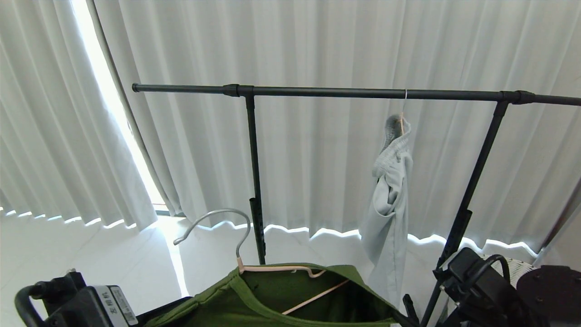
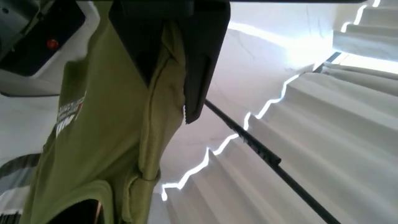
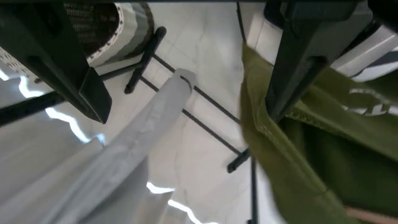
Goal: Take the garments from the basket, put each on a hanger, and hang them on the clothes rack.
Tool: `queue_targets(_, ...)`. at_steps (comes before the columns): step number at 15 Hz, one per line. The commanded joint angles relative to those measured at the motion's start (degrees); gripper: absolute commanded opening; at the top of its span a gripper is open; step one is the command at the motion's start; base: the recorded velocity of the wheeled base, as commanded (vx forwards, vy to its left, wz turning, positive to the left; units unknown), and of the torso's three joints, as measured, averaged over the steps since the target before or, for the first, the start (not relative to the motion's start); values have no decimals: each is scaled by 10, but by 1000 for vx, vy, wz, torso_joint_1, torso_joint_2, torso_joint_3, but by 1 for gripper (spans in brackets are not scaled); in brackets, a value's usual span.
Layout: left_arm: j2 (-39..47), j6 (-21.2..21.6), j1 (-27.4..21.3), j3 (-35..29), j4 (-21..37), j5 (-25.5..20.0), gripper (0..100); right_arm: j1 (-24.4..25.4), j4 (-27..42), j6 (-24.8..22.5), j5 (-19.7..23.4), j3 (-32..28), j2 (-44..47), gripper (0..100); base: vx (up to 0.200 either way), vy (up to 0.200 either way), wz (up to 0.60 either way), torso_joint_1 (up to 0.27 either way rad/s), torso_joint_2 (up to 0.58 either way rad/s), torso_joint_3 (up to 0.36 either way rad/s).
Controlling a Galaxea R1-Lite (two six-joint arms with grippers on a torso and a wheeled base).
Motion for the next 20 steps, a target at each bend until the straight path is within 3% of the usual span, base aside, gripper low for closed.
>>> queue_targets(1,2,0,-3,0,-4,-4,0,29,-2,0,8,-5,-6,100,0,0,0,0,0,0)
queue_targets(3,0,3,-3,1,-5,-18,0,41,-2,-5,48,-18,-22,100,0,0,0,0,0,0)
queue_targets(6,3,4,-8,2,-4,-28,0,41,-1,-56,124,-38,-44,100,0,0,0,0,0,0)
queue_targets(10,3,4,-50,4,-4,-64,0,41,7,-113,232,-71,-41,100,0,0,0,0,0,0)
queue_targets(12,2,23,-68,2,-5,-90,0,42,50,-141,287,-105,-32,100,0,0,0,0,0,0)
queue_targets(14,3,74,-69,1,-5,-115,0,46,123,-174,345,-143,-29,100,0,0,0,0,0,0)
queue_targets(16,13,79,-70,-3,-5,-119,0,63,187,-185,370,-182,-18,100,0,0,0,0,0,0)
queue_targets(20,25,79,-70,-18,-5,-119,0,86,191,-184,368,-224,47,100,0,0,0,0,0,0)
